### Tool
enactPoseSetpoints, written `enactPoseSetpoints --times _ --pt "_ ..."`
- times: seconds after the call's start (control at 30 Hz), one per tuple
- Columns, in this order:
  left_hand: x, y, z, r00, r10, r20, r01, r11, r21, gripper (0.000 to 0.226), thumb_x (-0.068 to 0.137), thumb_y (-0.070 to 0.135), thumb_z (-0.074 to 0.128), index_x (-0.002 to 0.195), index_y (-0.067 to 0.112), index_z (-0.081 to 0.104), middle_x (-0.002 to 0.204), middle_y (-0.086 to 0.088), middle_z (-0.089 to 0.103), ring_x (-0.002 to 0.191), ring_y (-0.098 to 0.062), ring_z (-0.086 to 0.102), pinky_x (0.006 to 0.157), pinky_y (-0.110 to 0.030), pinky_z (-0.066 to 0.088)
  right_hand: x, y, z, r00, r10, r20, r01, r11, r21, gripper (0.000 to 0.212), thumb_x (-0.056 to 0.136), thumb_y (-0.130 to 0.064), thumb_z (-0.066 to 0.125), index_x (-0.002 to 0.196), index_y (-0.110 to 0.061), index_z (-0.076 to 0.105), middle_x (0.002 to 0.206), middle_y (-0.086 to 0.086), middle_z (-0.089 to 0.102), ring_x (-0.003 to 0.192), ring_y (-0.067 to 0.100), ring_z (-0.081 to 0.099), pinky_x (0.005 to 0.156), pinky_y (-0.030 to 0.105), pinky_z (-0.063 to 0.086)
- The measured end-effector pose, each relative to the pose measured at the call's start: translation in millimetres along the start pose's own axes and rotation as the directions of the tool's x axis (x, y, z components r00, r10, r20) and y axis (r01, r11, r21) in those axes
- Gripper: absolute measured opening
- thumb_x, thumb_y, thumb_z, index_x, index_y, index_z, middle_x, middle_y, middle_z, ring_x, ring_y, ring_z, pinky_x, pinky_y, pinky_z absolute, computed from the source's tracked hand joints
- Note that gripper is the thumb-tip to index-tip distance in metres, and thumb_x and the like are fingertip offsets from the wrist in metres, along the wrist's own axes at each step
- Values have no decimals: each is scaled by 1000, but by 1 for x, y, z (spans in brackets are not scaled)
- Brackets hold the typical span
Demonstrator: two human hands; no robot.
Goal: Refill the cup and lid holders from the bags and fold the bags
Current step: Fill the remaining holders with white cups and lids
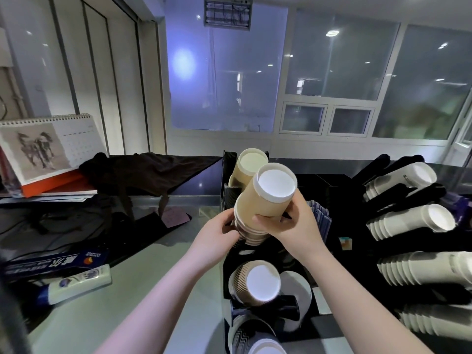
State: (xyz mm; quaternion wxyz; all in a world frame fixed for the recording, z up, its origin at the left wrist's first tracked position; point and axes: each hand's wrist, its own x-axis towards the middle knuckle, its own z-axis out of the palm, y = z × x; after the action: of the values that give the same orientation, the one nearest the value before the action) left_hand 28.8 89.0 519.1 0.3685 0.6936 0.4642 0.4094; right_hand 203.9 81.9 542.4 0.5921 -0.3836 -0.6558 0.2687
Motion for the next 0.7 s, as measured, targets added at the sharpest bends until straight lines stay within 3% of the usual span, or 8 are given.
enactPoseSetpoints --times 0.1,0.2,0.27,0.33,0.47,0.57,0.7 --pt "1 3 1 1000 -19 5 20 1000 -7 58 71 21 50 127 36 56 117 25 64 106 8 59 93 -22 46 3 -13 -4 999 -34 -41 37 996 77 61 66 -7 84 116 -23 54 113 -3 65 106 10 62 81 24 52" --pt "-1 5 -1 1000 -7 -11 7 1000 -4 50 77 12 54 115 43 59 108 30 66 101 13 59 82 -9 45 6 -31 -8 997 -56 -60 63 991 114 60 64 -8 85 116 -12 53 104 1 65 95 7 64 76 20 51" --pt "0 5 -4 999 -6 -48 5 1000 -23 53 73 14 55 119 39 59 114 22 67 109 7 59 92 -18 47 9 -42 -11 995 -73 -63 80 989 128 59 66 -5 81 117 -3 52 101 4 65 89 4 65 73 15 50" --pt "3 9 -9 994 -12 -107 8 999 -37 64 69 19 54 133 27 53 130 9 61 122 -2 53 106 -34 42 11 -51 -13 993 -91 -76 103 979 173 59 70 -3 80 120 4 50 109 15 65 98 13 66 78 20 52" --pt "6 21 -20 980 59 -190 -64 998 -24 61 68 23 51 129 33 52 130 12 58 123 -1 51 108 -35 40 22 -59 -17 983 -124 -133 151 966 209 68 72 -14 81 127 3 44 120 20 62 108 24 64 85 26 53" --pt "6 32 -24 966 132 -223 -135 991 2 52 69 21 51 116 43 54 122 20 60 118 4 53 105 -29 42 42 -57 -18 977 -126 -172 150 979 137 70 69 -23 79 126 0 45 120 17 61 108 20 64 86 26 52" --pt "11 41 -29 957 165 -238 -168 986 8 48 71 19 50 108 50 52 118 27 58 115 7 53 103 -27 42 70 -38 -15 981 -112 -157 118 993 26 65 69 -13 85 121 -10 47 114 4 63 101 7 63 85 25 53"
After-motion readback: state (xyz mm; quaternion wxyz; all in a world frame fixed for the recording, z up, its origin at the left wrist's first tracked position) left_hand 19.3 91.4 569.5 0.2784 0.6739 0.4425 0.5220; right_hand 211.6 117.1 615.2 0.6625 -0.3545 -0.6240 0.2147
